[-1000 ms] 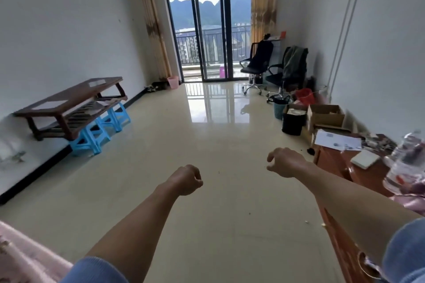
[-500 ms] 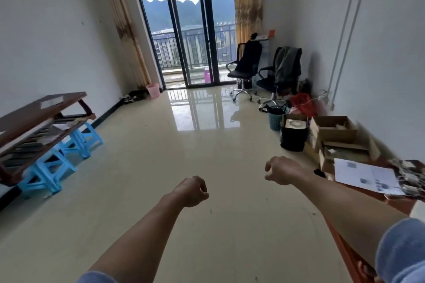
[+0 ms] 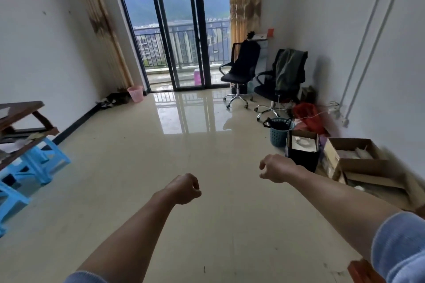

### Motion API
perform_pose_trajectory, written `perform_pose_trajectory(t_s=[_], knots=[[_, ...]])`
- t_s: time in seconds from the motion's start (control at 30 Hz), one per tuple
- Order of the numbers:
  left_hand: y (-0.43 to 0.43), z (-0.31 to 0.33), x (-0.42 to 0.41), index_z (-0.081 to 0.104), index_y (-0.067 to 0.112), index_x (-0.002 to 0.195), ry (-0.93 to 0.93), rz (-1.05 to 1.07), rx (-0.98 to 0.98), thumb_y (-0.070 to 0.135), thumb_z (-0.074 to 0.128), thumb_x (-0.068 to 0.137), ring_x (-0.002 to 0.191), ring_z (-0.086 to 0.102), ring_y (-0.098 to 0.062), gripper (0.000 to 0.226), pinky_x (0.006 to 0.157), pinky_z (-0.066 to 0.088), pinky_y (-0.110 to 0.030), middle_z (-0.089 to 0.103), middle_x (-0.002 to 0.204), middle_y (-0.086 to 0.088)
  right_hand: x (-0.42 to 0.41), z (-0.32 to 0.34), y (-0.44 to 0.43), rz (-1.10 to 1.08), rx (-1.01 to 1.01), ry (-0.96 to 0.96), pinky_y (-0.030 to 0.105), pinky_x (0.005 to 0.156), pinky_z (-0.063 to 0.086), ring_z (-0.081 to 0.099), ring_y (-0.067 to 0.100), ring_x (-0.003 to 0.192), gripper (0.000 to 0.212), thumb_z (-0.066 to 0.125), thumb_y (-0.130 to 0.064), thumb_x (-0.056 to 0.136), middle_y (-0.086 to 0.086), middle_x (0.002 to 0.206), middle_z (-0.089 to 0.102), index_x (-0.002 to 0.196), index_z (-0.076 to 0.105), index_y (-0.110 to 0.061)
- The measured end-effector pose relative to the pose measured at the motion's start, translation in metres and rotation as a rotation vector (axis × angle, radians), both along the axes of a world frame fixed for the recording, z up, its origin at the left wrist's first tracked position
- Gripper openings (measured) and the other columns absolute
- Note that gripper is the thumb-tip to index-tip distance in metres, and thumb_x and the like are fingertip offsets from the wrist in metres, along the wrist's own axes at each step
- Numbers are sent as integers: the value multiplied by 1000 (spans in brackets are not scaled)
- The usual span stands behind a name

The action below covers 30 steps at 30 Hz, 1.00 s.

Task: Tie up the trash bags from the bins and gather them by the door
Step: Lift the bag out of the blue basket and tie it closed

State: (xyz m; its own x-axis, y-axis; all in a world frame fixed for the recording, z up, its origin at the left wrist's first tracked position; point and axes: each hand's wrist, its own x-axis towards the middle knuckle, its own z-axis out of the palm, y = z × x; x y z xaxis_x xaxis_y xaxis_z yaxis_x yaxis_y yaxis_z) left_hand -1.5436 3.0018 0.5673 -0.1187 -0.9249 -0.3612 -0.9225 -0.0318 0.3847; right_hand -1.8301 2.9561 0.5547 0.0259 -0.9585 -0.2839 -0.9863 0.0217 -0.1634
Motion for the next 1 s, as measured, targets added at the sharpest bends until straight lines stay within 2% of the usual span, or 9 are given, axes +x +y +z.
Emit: perform_pose_trajectory(t_s=[0.07, 0.2, 0.33, 0.47, 0.57, 0.73, 0.87, 0.93, 1.0], knots=[[-65, -4, 3, 67, 11, 101, 16, -23, 15, 26, 61, 89, 80, 62, -22, 20, 68, 46, -23, 70, 104, -12, -2, -4, -55, -41, 28, 2, 30, 91, 47, 57, 22, 114, 39, 65, -44, 86, 2, 129, 57, 121, 60, -27], [-193, 5, -3, 68, 10, 102, -5, -77, 11, 25, 61, 88, 96, 65, -26, 21, 75, 47, -25, 69, 109, -11, -13, 4, -158, -140, 38, -38, 29, 89, 46, 58, 22, 114, 41, 67, -44, 84, 3, 130, 59, 121, 62, -26], [-309, 8, -39, 68, 5, 103, 17, -177, 33, 21, 60, 89, 86, 60, -24, 22, 82, 52, -30, 67, 111, -16, -39, 10, -247, -209, 52, -56, 31, 91, 49, 58, 20, 112, 40, 66, -45, 84, 1, 127, 60, 119, 63, -26], [-417, -11, -85, 68, 8, 106, -4, -268, 58, 23, 59, 89, 84, 58, -20, 24, 76, 49, -25, 67, 111, -13, -82, -8, -339, -275, 84, -51, 29, 85, 48, 60, 19, 107, 33, 66, -44, 85, 0, 121, 63, 113, 65, -25], [-503, -28, -119, 67, 5, 107, -3, -285, 88, 21, 59, 90, 103, 62, -30, 25, 88, 52, -32, 65, 114, -19, -117, -31, -415, -325, 116, -70, 29, 83, 49, 60, 18, 101, 29, 67, -41, 85, -1, 115, 65, 109, 66, -25], [-647, -35, -179, 67, 4, 107, 3, -291, 118, 21, 59, 90, 110, 61, -33, 26, 87, 52, -33, 65, 116, -21, -181, -43, -551, -394, 165, -120, 28, 81, 51, 63, 17, 92, 14, 67, -37, 84, 0, 103, 68, 93, 68, -26], [-754, -31, -213, 67, 6, 106, 5, -287, 97, 22, 59, 89, 108, 58, -29, 25, 88, 48, -28, 66, 115, -18, -219, -29, -657, -437, 173, -111, 23, 60, 45, 64, 18, 77, 15, 65, -32, 81, -2, 81, 68, 73, 64, -20], [-800, -24, -226, 67, 6, 106, 25, -281, 110, 21, 59, 89, 94, 53, -24, 24, 87, 48, -28, 64, 116, -20, -227, -20, -704, -425, 176, -106, 23, 61, 45, 66, 19, 80, 14, 65, -32, 82, -2, 82, 68, 78, 67, -19], [-912, -45, -251, 67, 6, 106, 55, -262, 123, 21, 59, 89, 91, 50, -22, 24, 87, 49, -29, 63, 117, -21, -249, -41, -814, -422, 165, -123, 26, 76, 51, 66, 20, 91, 19, 66, -34, 83, 0, 98, 70, 96, 71, -20]])
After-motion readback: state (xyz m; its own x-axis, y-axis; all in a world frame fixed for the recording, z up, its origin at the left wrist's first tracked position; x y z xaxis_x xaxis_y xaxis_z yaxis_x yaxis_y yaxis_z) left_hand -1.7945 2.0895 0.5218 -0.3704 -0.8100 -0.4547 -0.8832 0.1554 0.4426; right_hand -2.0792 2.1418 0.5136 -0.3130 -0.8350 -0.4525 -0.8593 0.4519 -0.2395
